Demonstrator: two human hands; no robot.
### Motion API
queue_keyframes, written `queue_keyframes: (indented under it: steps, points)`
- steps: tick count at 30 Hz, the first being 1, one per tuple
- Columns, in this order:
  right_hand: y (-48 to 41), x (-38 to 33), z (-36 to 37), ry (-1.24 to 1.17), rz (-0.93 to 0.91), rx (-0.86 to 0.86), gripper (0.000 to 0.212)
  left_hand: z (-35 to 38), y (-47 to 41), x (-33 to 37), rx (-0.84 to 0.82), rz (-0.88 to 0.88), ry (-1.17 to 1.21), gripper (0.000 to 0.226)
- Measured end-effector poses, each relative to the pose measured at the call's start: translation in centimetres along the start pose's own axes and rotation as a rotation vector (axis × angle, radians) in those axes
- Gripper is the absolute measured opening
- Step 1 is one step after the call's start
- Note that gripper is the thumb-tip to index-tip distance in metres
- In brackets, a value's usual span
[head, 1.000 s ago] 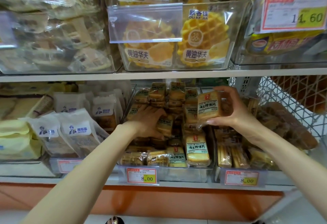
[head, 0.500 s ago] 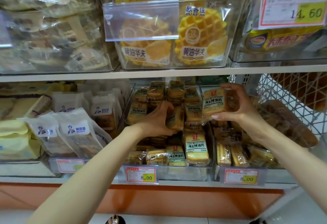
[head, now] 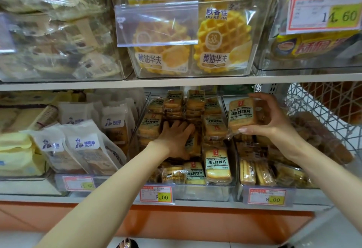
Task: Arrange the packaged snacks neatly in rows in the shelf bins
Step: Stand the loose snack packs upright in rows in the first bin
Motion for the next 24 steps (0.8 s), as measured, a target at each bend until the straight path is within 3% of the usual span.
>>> queue_keyframes:
  steps: [8, 16, 24]
  points:
    - [0.6, 0.4, -0.4, 0.020, 0.015, 0.000, 0.084, 0.0, 0.4, -0.6, -0.159, -0.043, 0.113, 0.089]
    - [0.4, 0.3, 0.2, 0.009, 0.015, -0.015, 0.082, -0.3, 0.4, -1.7, -0.021, -0.078, 0.363, 0.090]
    - [-0.9, -0.8, 3.9, 0.093, -0.018, -0.006, 0.075, 0.1, 0.2, -0.1, -0.043, -0.012, 0.121, 0.083]
Point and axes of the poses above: each hand's wrist, its own y-axis away from the middle knuckle, its own z-axis out of the palm, x = y × z, the point moved 10 cm from there along -y, towards the middle knuckle, and after that the axes turned 8 degrees about y, right-handed, at the moved point
